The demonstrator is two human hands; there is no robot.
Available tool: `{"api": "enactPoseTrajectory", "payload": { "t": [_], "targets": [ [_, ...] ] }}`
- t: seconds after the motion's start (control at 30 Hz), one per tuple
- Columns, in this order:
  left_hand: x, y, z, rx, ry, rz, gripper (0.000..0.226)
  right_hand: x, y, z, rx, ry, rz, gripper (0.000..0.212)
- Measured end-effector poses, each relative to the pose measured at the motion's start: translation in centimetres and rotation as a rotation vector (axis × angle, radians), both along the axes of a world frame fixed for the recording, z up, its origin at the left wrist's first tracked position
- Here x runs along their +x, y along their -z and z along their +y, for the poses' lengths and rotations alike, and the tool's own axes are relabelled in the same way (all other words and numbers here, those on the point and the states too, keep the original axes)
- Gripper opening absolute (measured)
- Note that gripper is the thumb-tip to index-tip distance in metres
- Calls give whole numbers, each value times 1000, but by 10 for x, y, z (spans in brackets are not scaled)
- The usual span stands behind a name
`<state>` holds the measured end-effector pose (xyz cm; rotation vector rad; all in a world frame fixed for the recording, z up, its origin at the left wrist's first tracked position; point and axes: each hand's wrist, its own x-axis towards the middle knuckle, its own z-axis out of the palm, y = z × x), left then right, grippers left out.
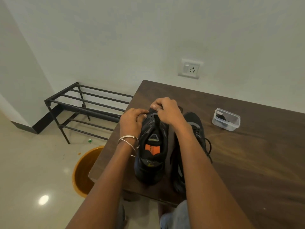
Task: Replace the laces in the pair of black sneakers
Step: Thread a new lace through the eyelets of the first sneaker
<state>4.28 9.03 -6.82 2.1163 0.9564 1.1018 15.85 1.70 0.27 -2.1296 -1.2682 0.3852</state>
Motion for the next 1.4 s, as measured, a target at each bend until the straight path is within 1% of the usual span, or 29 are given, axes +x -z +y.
{"api": "enactPoseTrajectory", "payload": {
  "t": [0.1, 0.2, 0.27, 0.3, 0.33, 0.43, 0.53, 0.57, 0.63, 0.7, 0.73, 0.8, 0.9, 1.03, 1.17, 1.27, 1.4],
  "targets": [
    [1, -4, -9, -55, -36, -9, 20, -4, 1, 2, -59, -42, -101, 19],
    [6, -19, -19, -115, -60, -44, 31, -11, 5, -1, -101, -2, -228, 15],
    [12, -27, -20, -134, -23, -49, 33, -13, 6, -3, -88, 44, -325, 14],
    [14, -31, -21, -141, 13, -34, 35, -12, 5, -5, -76, 71, -344, 13],
    [16, -33, -21, -144, 55, -10, 38, -11, 5, -7, -63, 89, -333, 12],
    [22, -39, -21, -155, 121, 12, 46, -5, 6, -13, -1, 135, -174, 9],
    [31, -55, -20, -300, 88, -33, 41, 0, 7, -20, 42, 201, -76, 12],
    [33, -60, -18, -318, 62, 5, 37, 1, 7, -23, 68, 222, -39, 14],
    [34, -64, -12, -304, 18, 186, 25, 2, 6, -25, 137, 265, 4, 16],
    [32, -63, -11, -346, -5, 343, 14, 2, 6, -26, 179, 281, 26, 13],
    [31, -62, -12, -376, -6, 391, 13, 2, 8, -25, 182, 284, 42, 12],
    [27, -59, -17, -428, -5, 412, 17, 0, 14, -23, 160, 286, 68, 10],
    [24, -53, -28, -446, 39, 435, 24, -2, 21, -21, 144, 316, 81, 10],
    [25, -47, -32, -473, 57, 396, 35, 5, 20, -21, 172, 344, 126, 12],
    [19, -40, -33, -540, 82, 314, 52, 7, 29, -14, 145, 295, 147, 12],
    [16, -34, -32, -540, 60, 239, 64, 6, 32, -5, 113, 244, 105, 11],
    [19, -27, -31, -558, -10, 138, 72, 10, 40, 2, 67, 269, 40, 10]
  ]
}}
